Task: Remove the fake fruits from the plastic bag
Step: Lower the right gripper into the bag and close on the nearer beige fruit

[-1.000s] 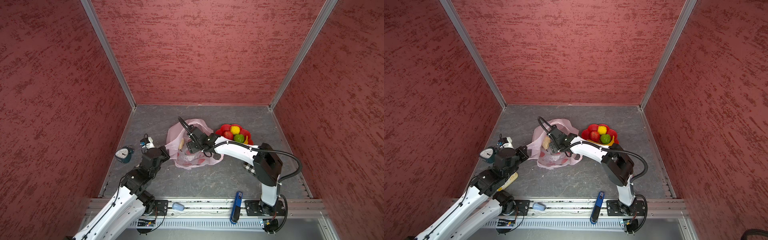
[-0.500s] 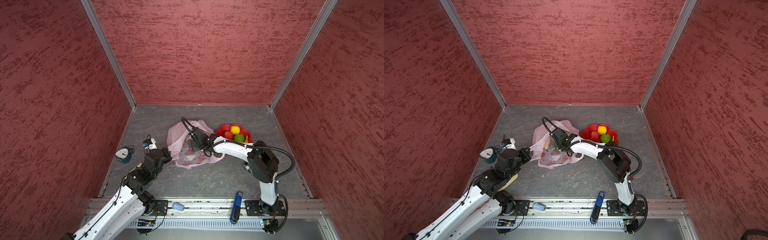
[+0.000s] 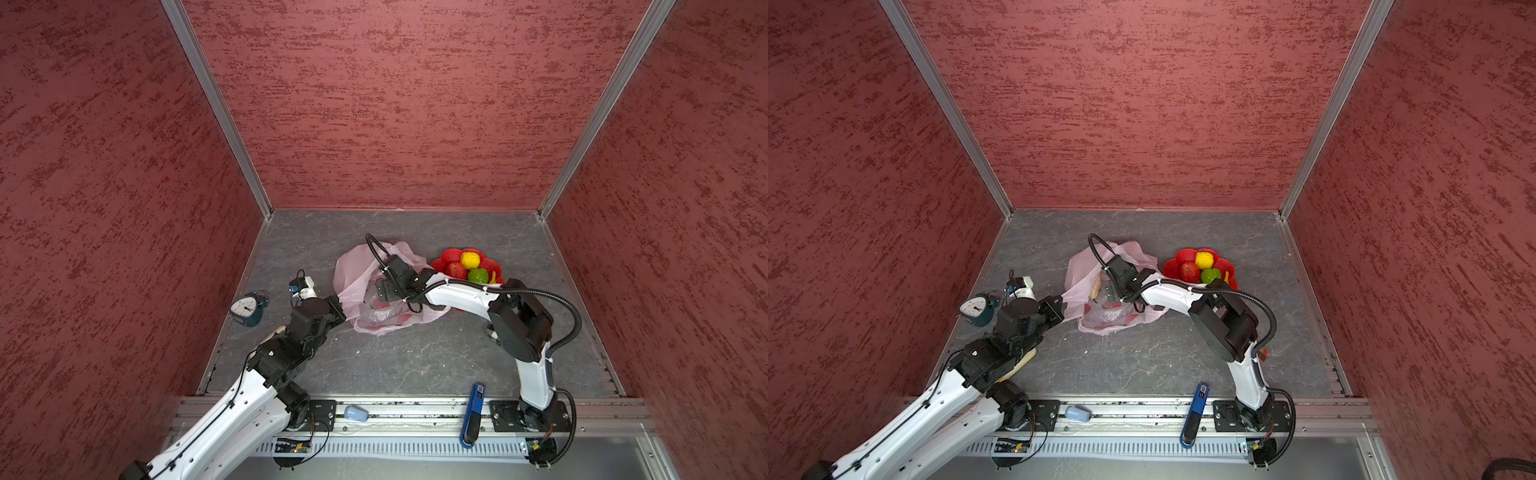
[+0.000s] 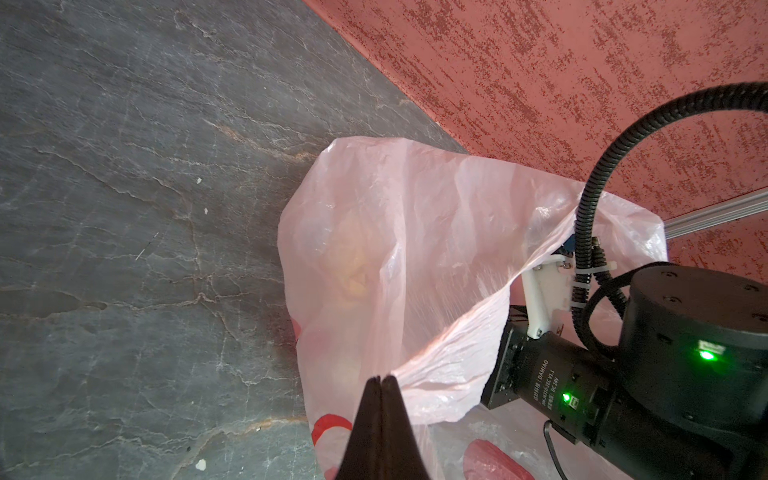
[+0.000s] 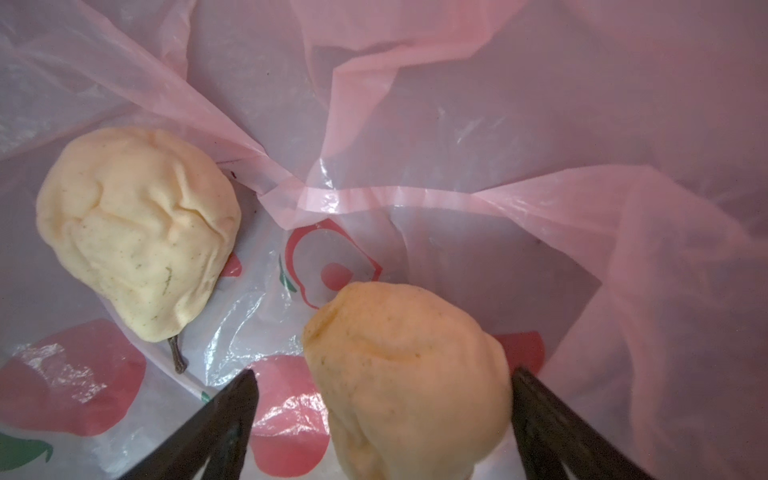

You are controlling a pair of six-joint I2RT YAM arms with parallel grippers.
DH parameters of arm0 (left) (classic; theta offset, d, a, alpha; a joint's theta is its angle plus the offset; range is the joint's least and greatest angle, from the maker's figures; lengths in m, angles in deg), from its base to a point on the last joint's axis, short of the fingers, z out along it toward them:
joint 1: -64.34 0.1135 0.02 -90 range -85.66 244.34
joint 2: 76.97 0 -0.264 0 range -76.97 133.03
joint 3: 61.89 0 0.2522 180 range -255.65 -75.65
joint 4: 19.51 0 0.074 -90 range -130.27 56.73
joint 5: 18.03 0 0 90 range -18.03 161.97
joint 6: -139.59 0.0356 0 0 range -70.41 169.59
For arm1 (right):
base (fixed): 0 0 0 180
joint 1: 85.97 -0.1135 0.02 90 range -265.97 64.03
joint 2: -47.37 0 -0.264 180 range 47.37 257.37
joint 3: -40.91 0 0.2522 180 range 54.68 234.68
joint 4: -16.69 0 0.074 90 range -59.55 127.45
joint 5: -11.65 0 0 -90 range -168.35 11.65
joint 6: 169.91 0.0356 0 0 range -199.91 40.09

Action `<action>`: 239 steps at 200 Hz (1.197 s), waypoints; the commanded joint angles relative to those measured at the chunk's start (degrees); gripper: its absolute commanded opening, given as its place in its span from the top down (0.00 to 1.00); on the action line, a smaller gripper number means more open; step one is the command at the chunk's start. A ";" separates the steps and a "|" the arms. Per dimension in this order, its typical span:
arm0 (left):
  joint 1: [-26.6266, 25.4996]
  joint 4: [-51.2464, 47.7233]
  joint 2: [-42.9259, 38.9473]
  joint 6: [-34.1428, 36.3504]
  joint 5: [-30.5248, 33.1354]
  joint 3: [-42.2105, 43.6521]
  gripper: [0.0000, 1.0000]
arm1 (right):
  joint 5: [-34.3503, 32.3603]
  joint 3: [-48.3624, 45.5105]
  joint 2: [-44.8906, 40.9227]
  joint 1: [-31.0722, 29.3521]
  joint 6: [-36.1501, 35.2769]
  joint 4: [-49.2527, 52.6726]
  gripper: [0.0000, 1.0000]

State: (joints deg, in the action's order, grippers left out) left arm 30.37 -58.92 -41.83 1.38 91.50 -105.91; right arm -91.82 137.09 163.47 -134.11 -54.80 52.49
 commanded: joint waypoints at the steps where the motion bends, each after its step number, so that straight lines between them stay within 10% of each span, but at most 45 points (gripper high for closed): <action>1: -0.43 -0.10 -0.76 -0.02 0.84 0.42 0.97 | 0.60 -0.52 1.48 0.71 1.52 -2.02 0.06; 239: -0.72 -0.72 0.86 0.20 2.27 -0.70 0.96 | 1.43 -0.71 -0.42 1.30 -1.45 -3.37 0.39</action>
State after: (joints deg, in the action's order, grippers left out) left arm 29.93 -58.94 -40.76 1.40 92.24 -105.91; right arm -90.99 137.09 166.22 -133.10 -55.83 50.79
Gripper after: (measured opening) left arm 0.050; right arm 0.742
